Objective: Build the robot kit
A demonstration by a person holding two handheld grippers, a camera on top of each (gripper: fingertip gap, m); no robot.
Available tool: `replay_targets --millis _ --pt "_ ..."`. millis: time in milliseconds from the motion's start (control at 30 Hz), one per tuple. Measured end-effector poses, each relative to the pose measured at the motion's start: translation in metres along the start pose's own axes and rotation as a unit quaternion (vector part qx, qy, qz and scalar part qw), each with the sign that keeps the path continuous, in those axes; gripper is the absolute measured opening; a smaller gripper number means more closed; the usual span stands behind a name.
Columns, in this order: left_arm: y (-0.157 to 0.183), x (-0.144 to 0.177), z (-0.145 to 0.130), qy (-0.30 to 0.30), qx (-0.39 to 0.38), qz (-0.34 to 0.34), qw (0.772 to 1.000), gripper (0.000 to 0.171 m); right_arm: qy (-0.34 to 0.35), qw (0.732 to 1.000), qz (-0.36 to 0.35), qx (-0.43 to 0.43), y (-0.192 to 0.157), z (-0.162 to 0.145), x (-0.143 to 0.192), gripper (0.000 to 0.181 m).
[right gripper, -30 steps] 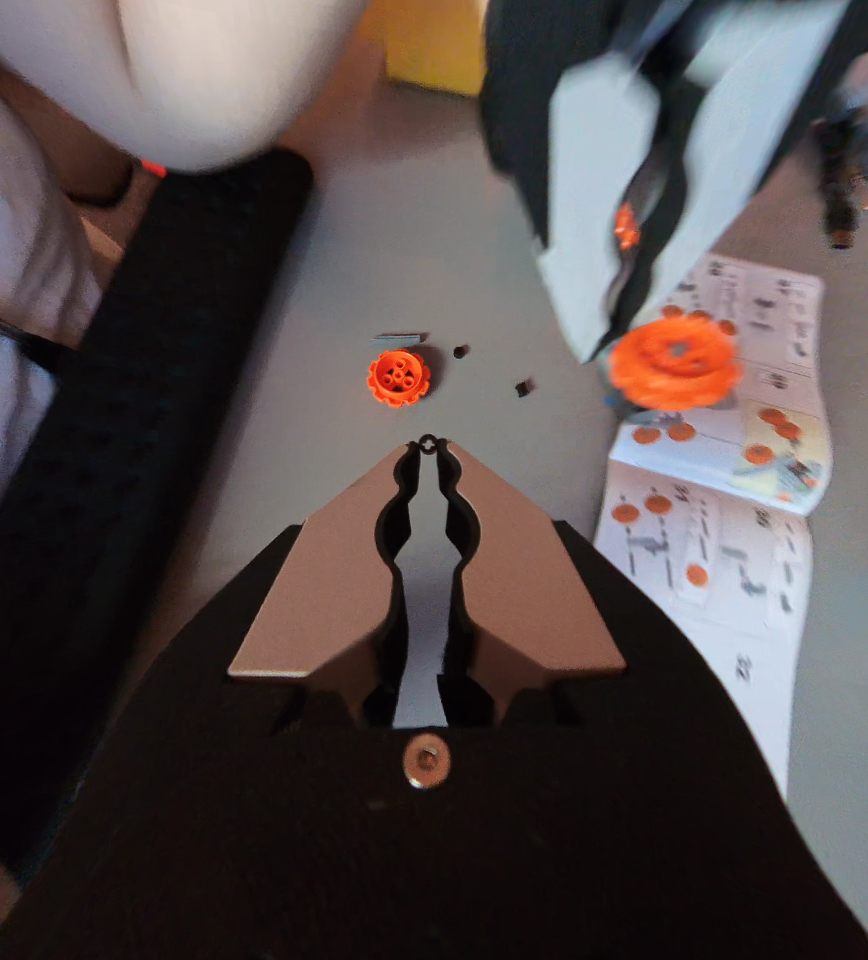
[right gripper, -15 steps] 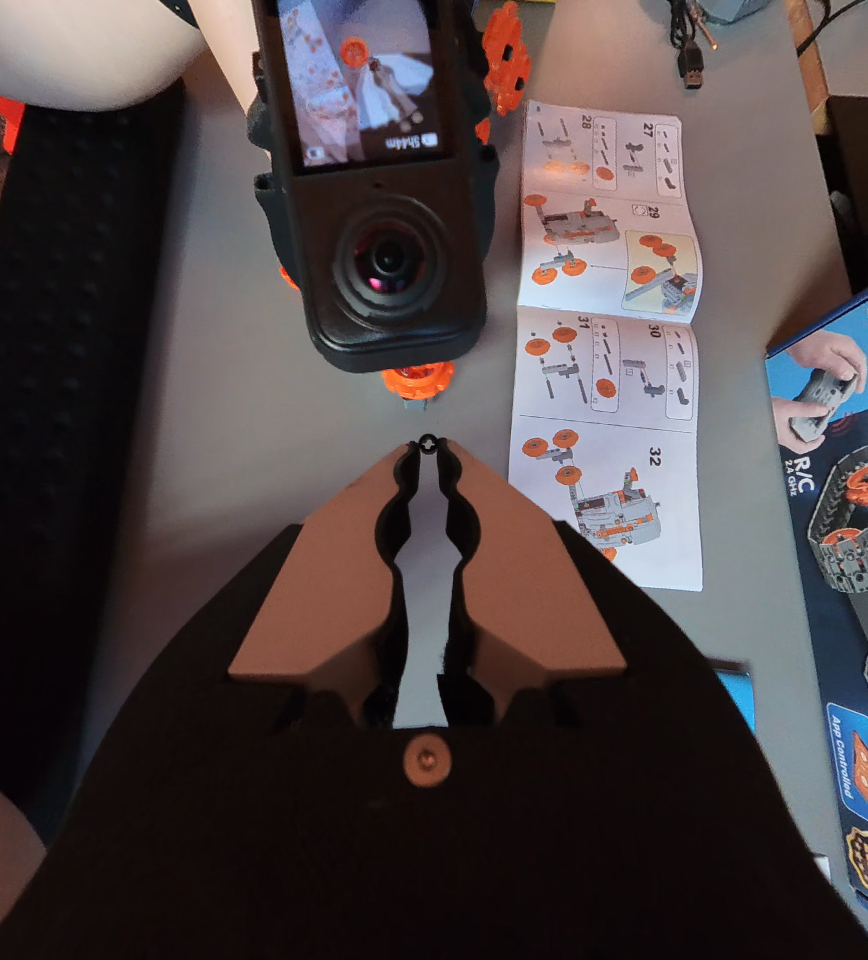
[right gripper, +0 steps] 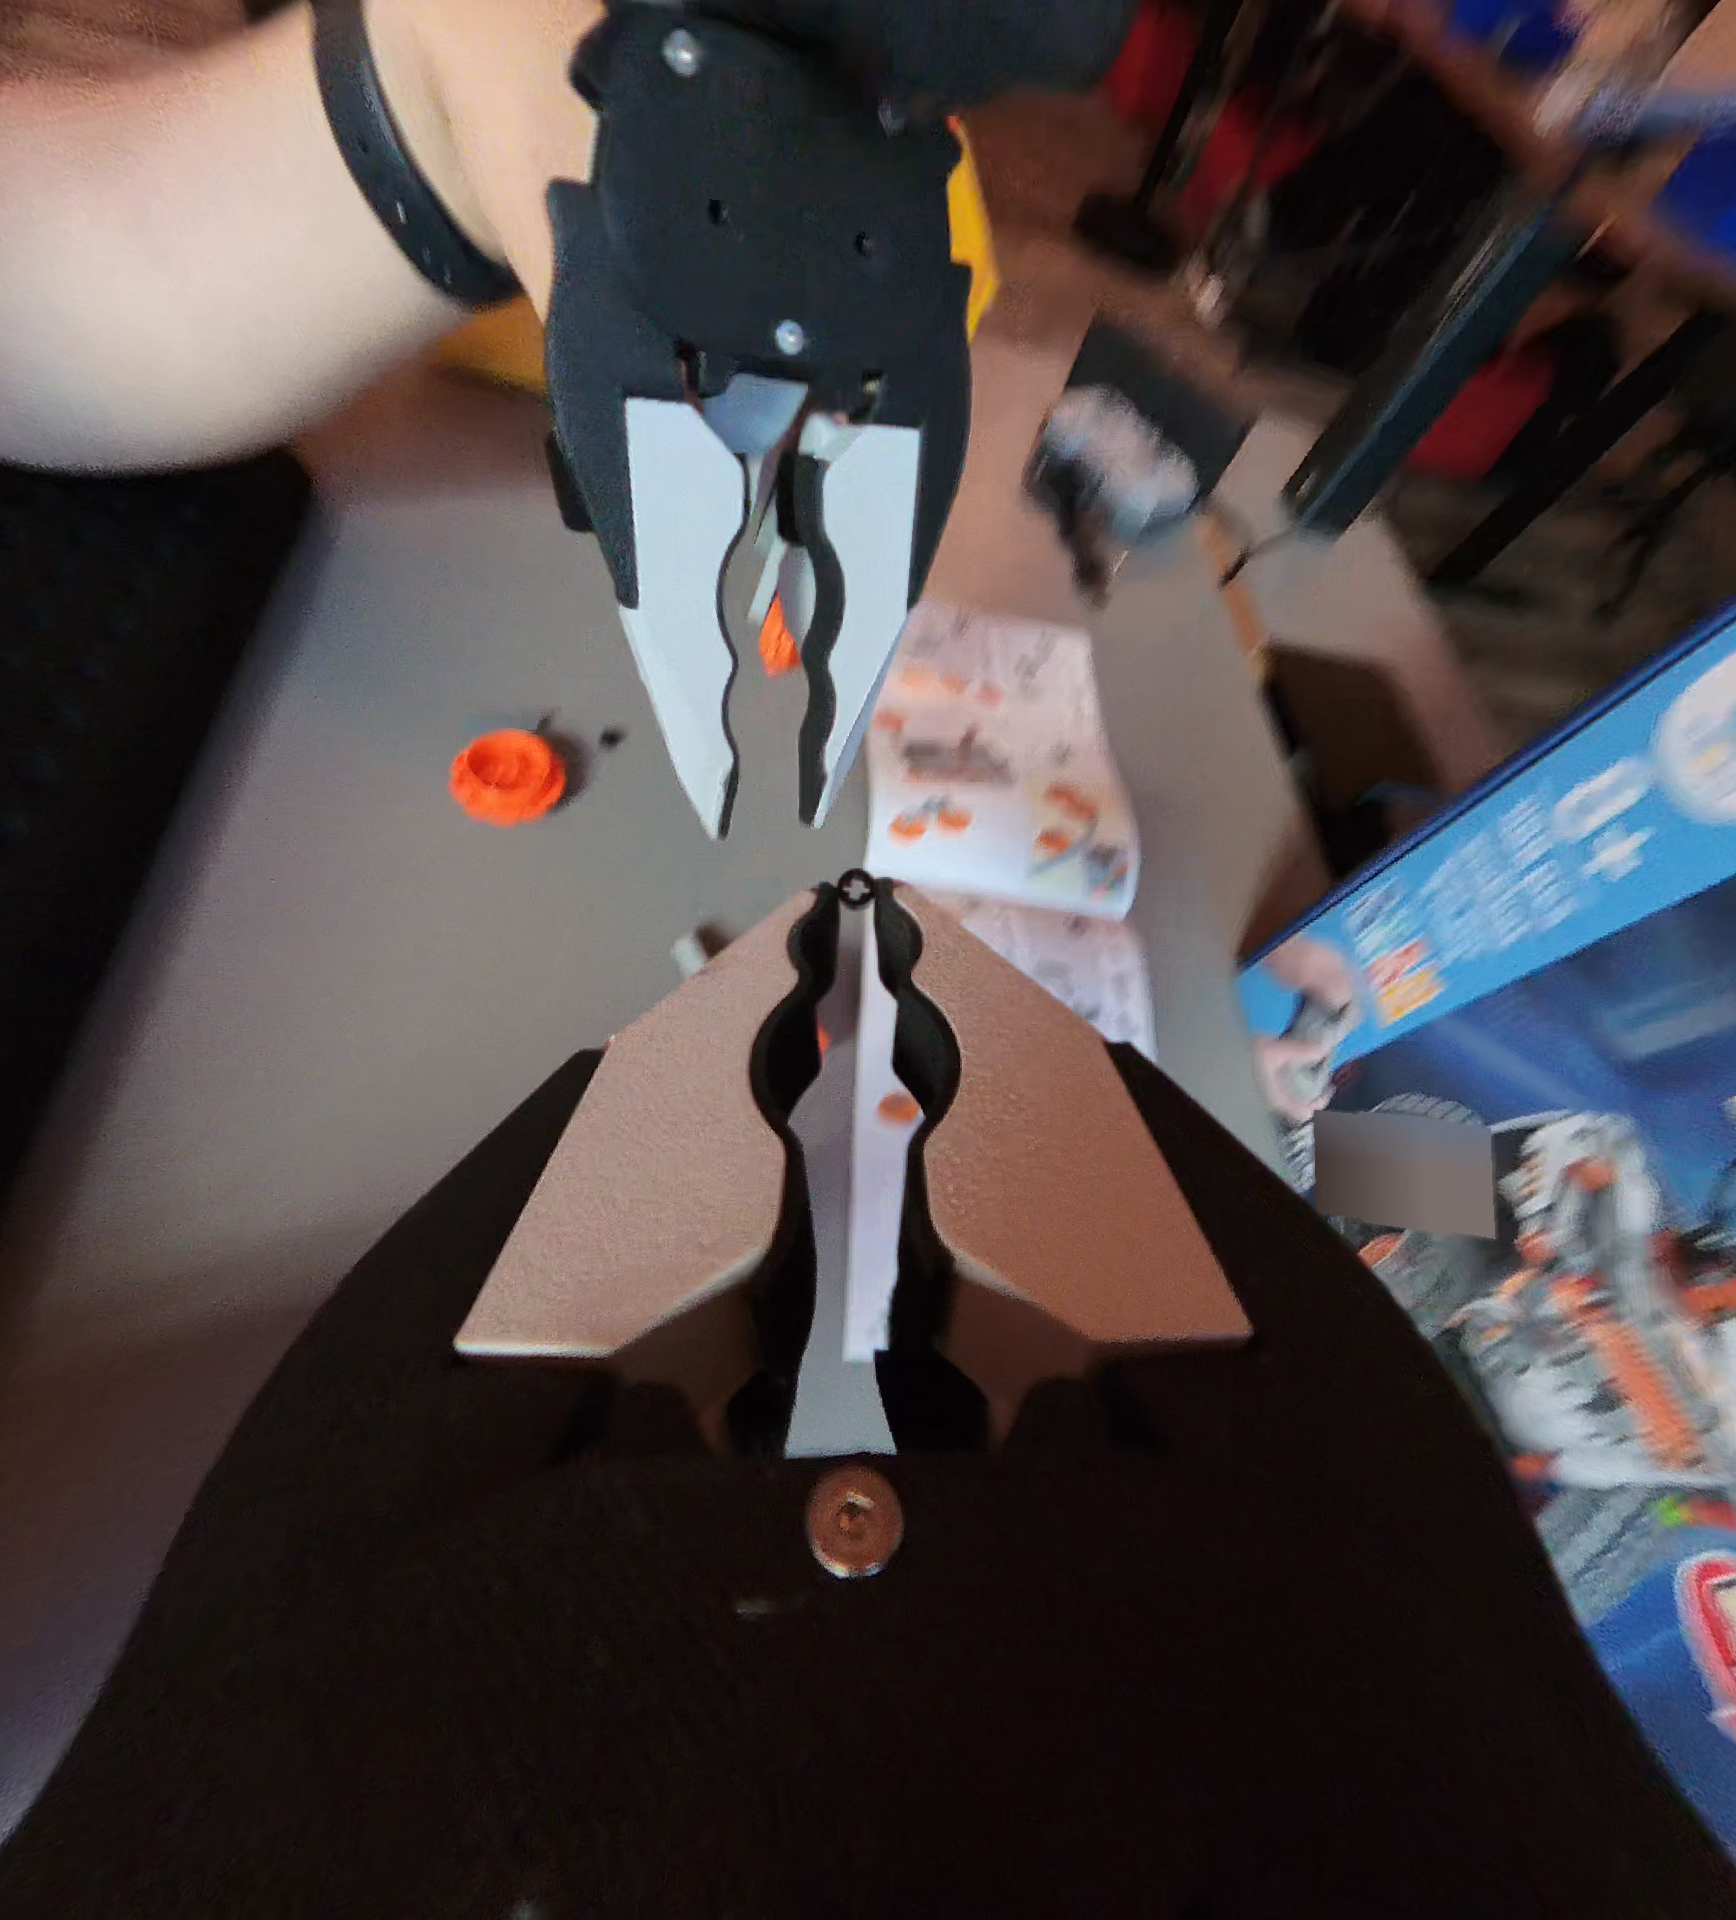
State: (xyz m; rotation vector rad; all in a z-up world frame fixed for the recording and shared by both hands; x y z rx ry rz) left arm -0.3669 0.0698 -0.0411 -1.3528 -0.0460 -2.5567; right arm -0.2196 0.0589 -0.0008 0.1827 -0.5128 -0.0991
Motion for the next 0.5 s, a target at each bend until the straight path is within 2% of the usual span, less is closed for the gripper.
replay_targets --millis 33,100,167,200,333,433,500 --pt "-0.002 0.016 0.011 0.073 0.018 -0.018 0.997 0.021 0.026 0.999 -0.018 0.028 -0.002 0.011 0.002 0.006" --pt "-0.005 0.052 0.028 0.216 0.057 -0.069 0.972 0.019 0.073 0.993 -0.050 0.081 -0.008 0.034 0.008 0.006" --pt "-0.001 0.083 0.039 0.327 0.083 -0.153 0.929 0.021 0.114 0.985 -0.062 0.117 -0.017 0.054 0.014 0.006" --pt "0.002 0.094 0.042 0.364 0.090 -0.192 0.907 0.024 0.136 0.980 -0.064 0.130 -0.022 0.063 0.017 0.006" --pt "0.007 0.110 0.048 0.421 0.114 -0.283 0.854 0.019 0.218 0.957 -0.073 0.175 -0.039 0.091 0.029 0.006" --pt "0.015 0.118 0.056 0.469 0.120 -0.360 0.797 0.011 0.238 0.949 -0.073 0.193 -0.048 0.102 0.032 0.006" --pt "0.025 0.116 0.061 0.470 0.111 -0.399 0.779 0.014 0.244 0.943 -0.080 0.209 -0.054 0.108 0.033 0.006"
Point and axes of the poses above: each gripper's, where its closed fingertips meet, x back along the fingers, z out of its top, y = z × x across the jaws, the point moved 7 cm from there along x, back along the fingers, and after that the axes turned 8 degrees about z, right-handed, at the moved point
